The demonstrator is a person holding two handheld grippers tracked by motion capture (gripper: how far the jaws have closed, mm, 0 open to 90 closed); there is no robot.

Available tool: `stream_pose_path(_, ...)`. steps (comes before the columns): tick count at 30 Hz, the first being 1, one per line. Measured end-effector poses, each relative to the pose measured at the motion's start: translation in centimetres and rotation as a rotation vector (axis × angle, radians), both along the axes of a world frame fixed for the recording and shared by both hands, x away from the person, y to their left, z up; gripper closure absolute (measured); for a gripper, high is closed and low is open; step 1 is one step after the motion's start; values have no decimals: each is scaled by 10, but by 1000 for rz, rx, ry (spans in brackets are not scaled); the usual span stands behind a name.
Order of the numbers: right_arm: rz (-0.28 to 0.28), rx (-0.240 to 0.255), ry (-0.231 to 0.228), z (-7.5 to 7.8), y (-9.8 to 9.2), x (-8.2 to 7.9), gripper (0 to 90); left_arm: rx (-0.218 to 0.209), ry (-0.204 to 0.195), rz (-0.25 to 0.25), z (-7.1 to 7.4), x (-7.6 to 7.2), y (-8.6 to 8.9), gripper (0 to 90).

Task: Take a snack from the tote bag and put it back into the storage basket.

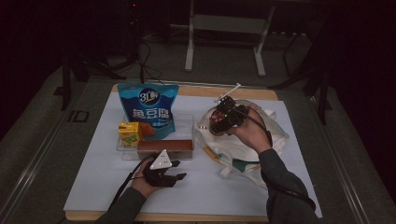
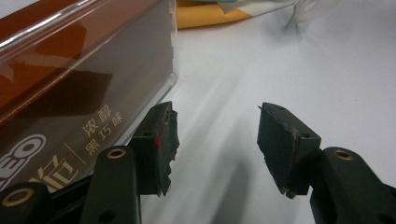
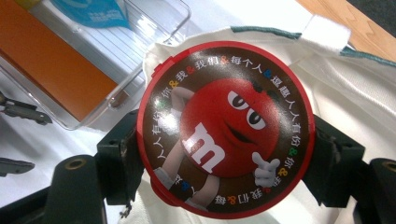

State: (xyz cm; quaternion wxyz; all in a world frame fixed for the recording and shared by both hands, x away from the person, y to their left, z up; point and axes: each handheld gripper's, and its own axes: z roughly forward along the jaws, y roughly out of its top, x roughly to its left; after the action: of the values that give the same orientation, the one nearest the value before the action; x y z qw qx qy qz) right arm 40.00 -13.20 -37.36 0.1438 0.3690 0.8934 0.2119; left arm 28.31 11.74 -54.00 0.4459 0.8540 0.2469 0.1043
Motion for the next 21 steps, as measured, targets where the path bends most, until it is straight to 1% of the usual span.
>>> stream_pose_path(8, 6, 2, 0, 3, 8, -1, 258, 0, 0, 0, 0, 0, 0, 460)
stream_pose_path(14, 15, 17, 0, 5, 16, -2, 257, 1, 0, -1, 0, 0, 0, 460)
stream_pose_path(21, 25, 20, 1, 7, 25, -2, 258, 1, 1, -3, 0, 0, 0, 460)
